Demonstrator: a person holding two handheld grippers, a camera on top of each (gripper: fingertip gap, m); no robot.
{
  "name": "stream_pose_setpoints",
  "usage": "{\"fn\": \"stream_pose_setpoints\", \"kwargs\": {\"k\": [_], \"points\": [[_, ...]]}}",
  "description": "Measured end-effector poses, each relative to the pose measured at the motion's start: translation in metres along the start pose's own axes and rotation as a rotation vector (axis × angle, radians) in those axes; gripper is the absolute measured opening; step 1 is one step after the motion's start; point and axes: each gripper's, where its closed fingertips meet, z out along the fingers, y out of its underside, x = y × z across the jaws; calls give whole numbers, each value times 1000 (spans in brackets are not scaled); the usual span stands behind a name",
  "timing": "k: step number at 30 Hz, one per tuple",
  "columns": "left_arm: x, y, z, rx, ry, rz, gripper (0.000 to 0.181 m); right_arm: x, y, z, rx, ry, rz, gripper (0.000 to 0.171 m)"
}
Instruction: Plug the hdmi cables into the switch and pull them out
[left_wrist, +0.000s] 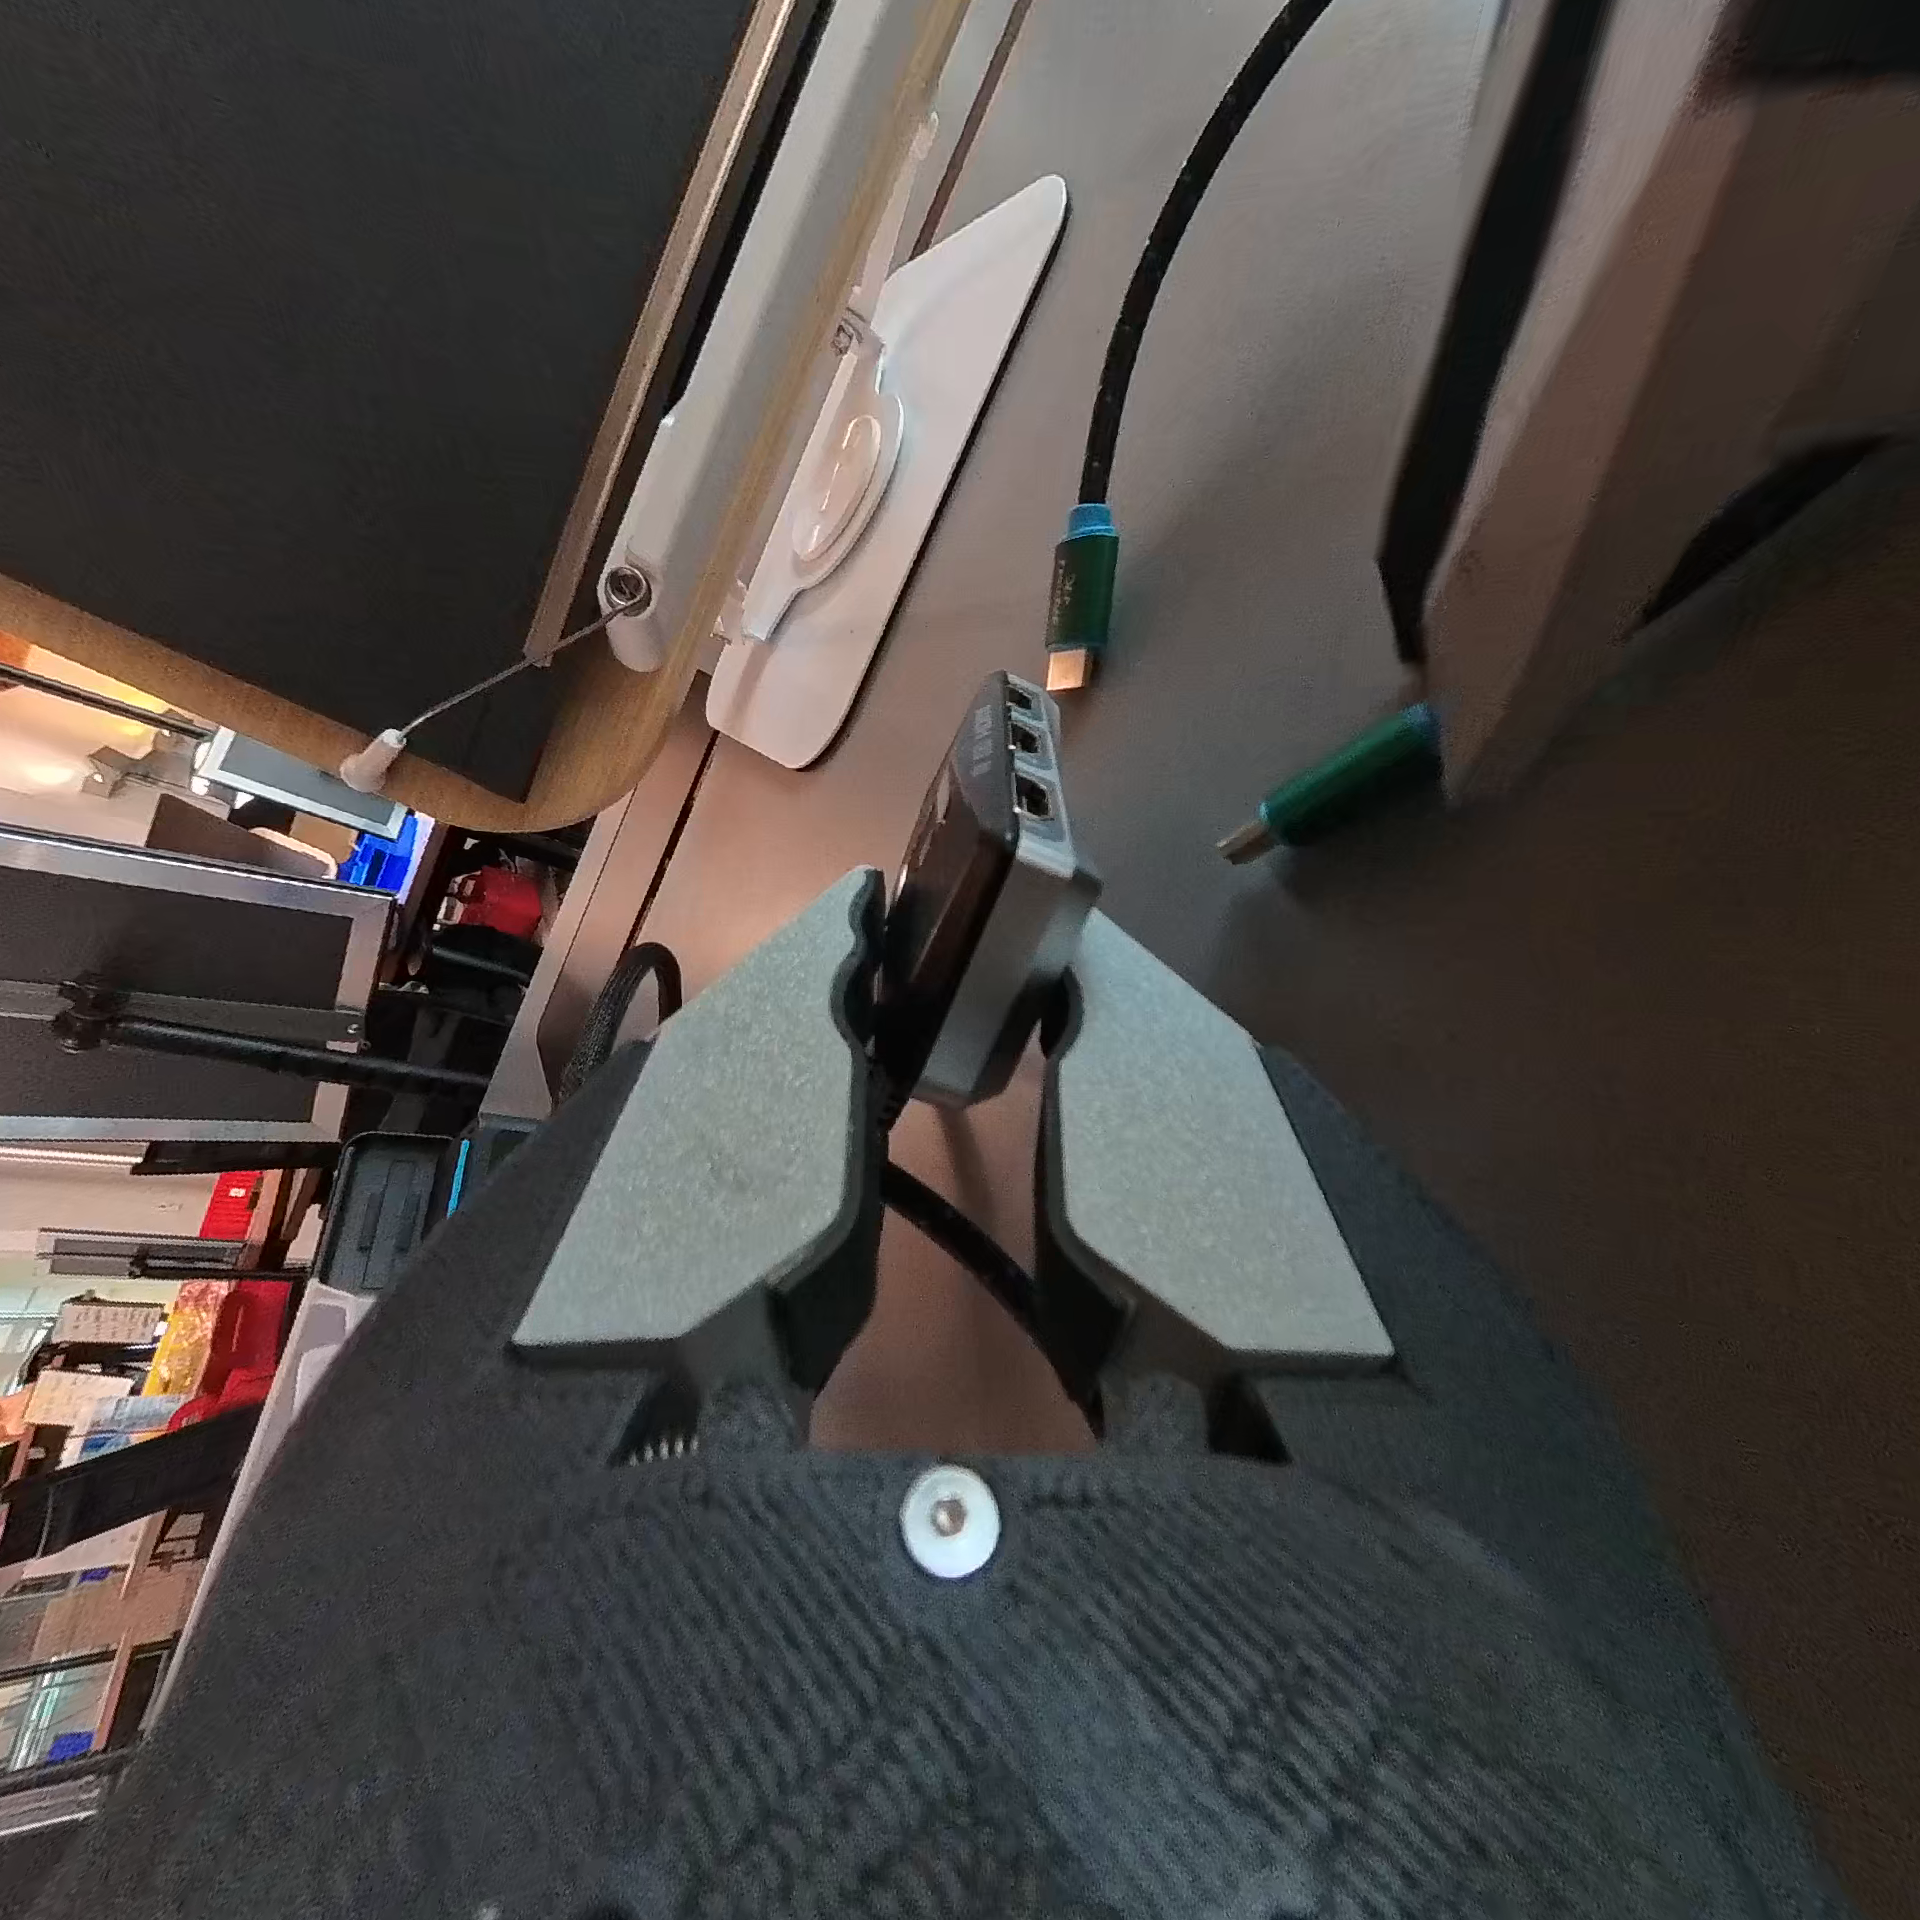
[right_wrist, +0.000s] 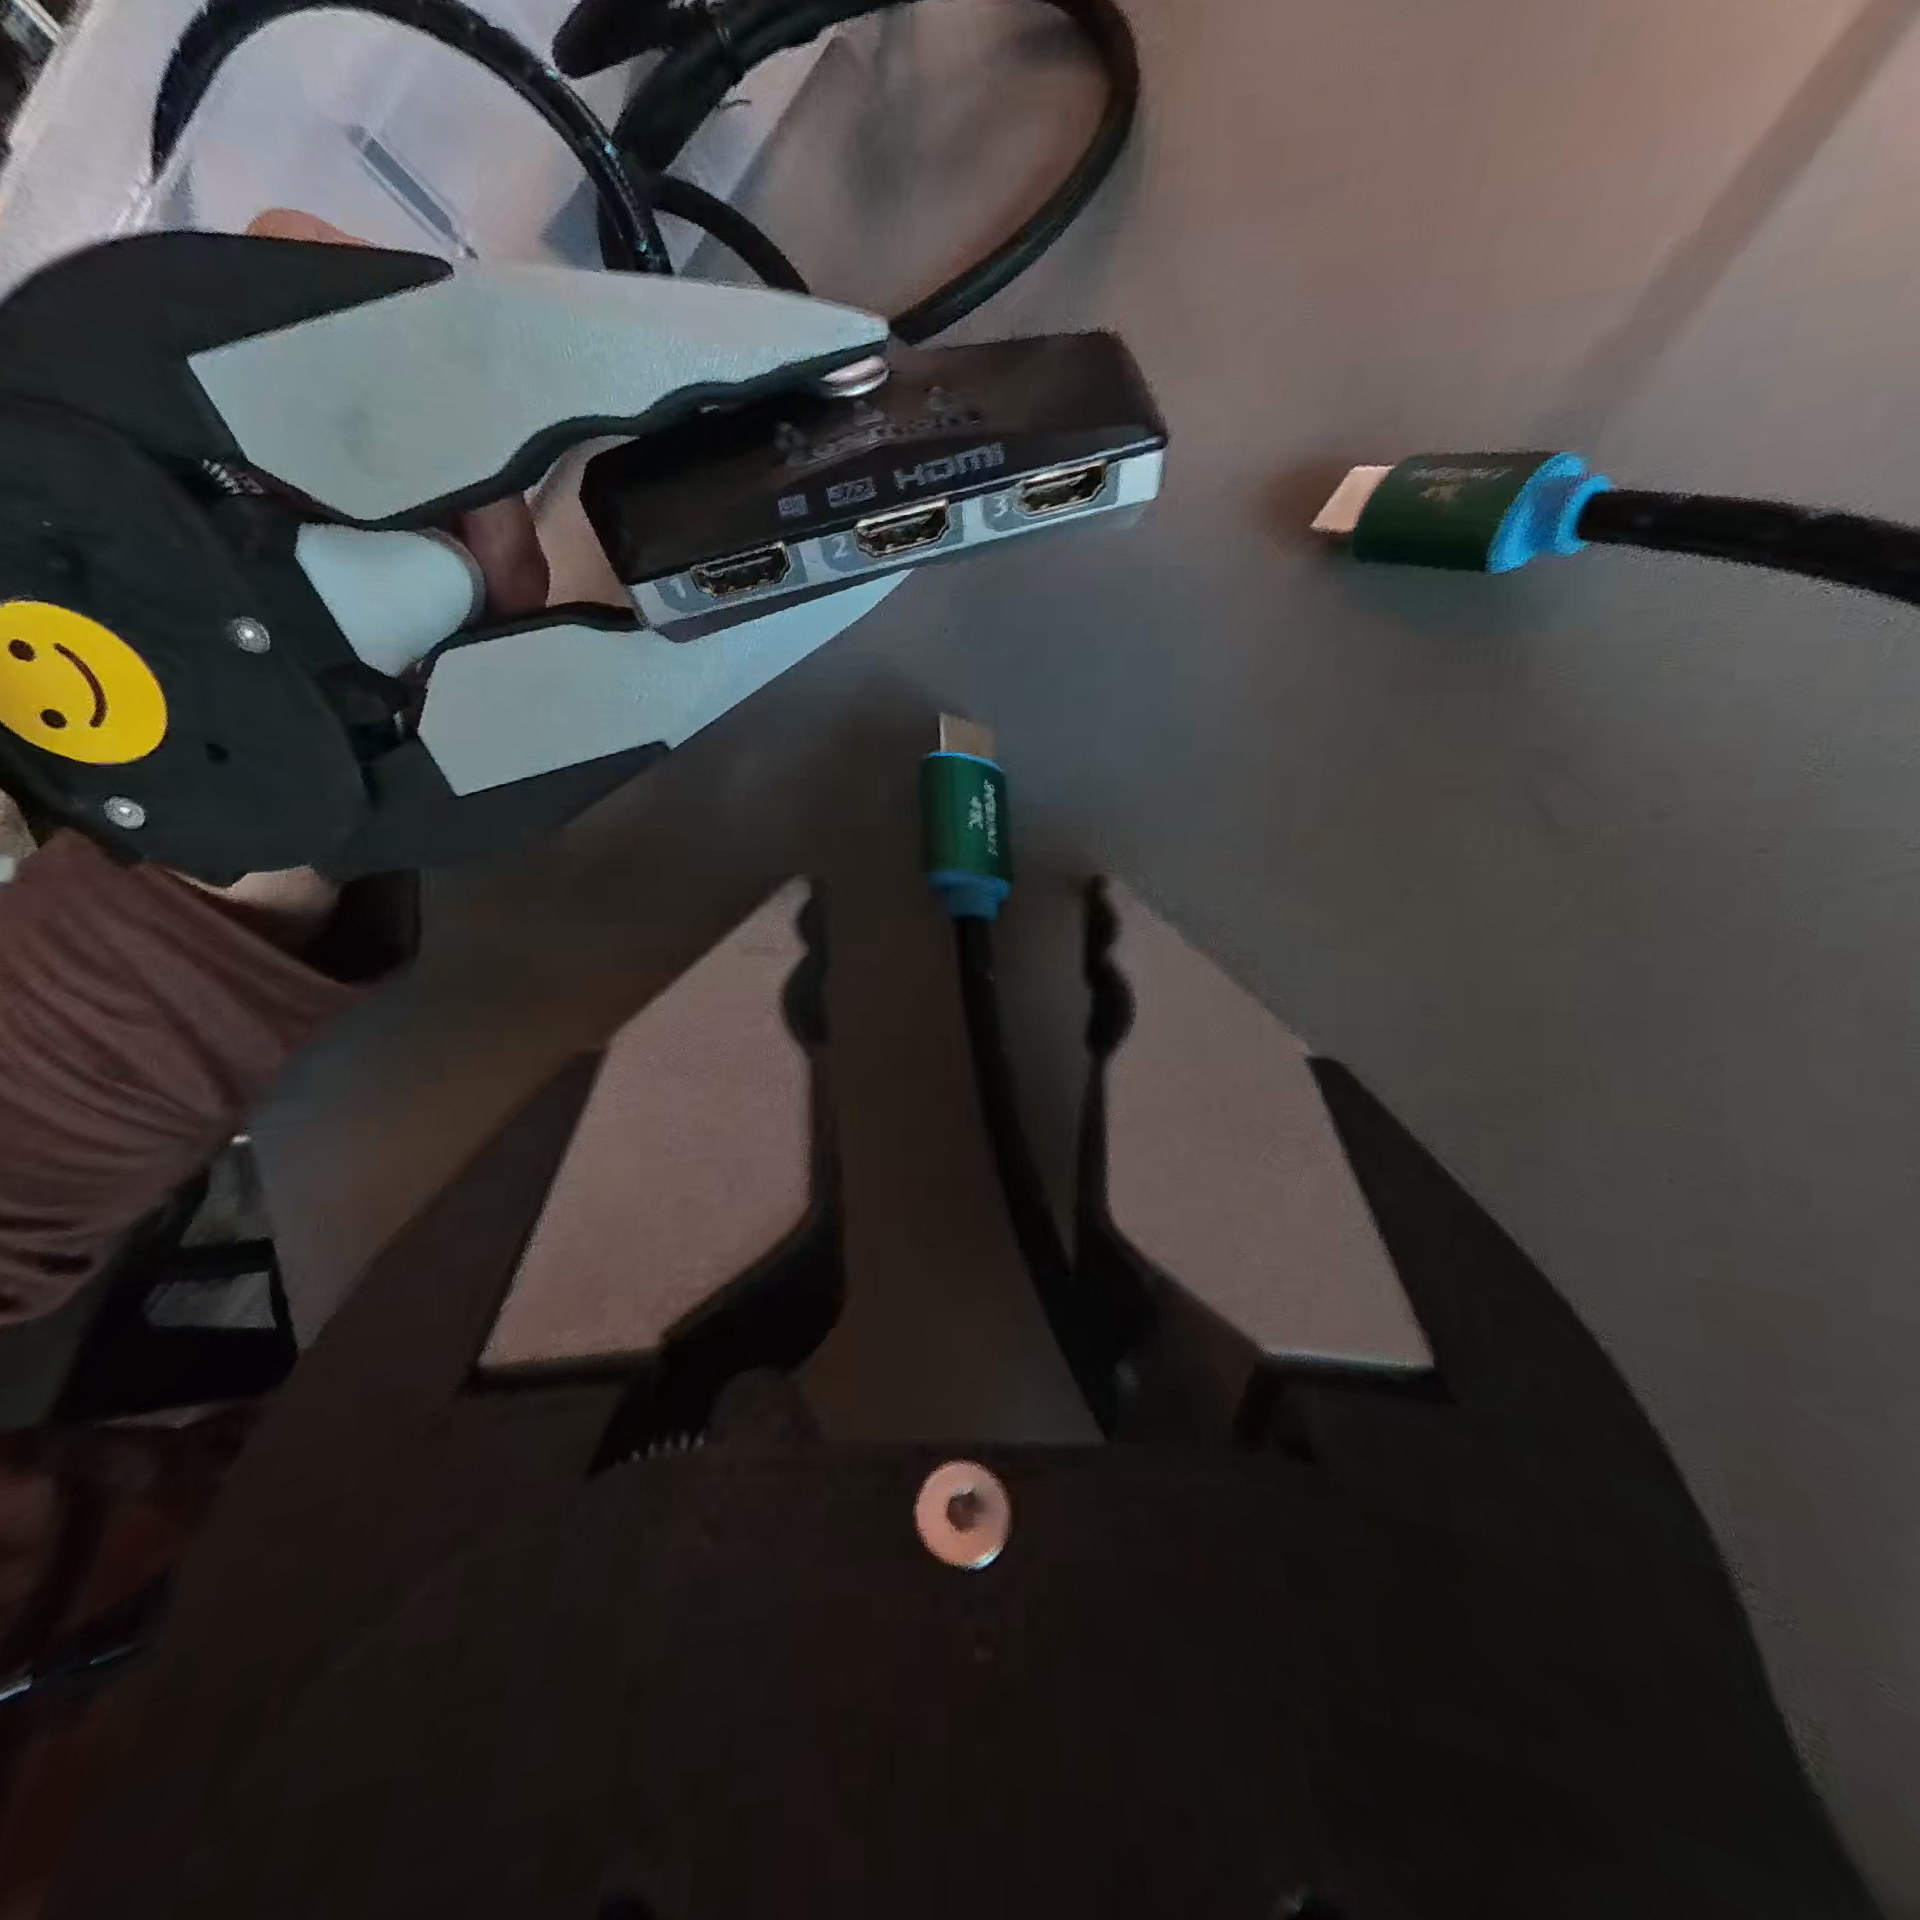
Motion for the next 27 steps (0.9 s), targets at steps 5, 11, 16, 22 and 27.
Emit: {"fn": "stream_pose_setpoints", "kwargs": {"k": [5, 11, 16, 22, 27], "points": [[1, 0, 0, 0, 4, -1, 27, -16, 9, 8, -36, -89, 8, 26], [2, 1, 1, -1, 5, 2, 27, -17, 13, 11, -58, -88, -38, 10], [2, 2, 1, -2, 2, 19, 27, -7, 12, 5, -60, 99, -299, 8], [8, 3, 2, -2, 12, 63, 26, -7, -12, -17, 76, 306, -608, 6], [17, -3, 1, 20, 20, 148, 27, -2, -25, -32, 89, 567, -914, 6]]}}
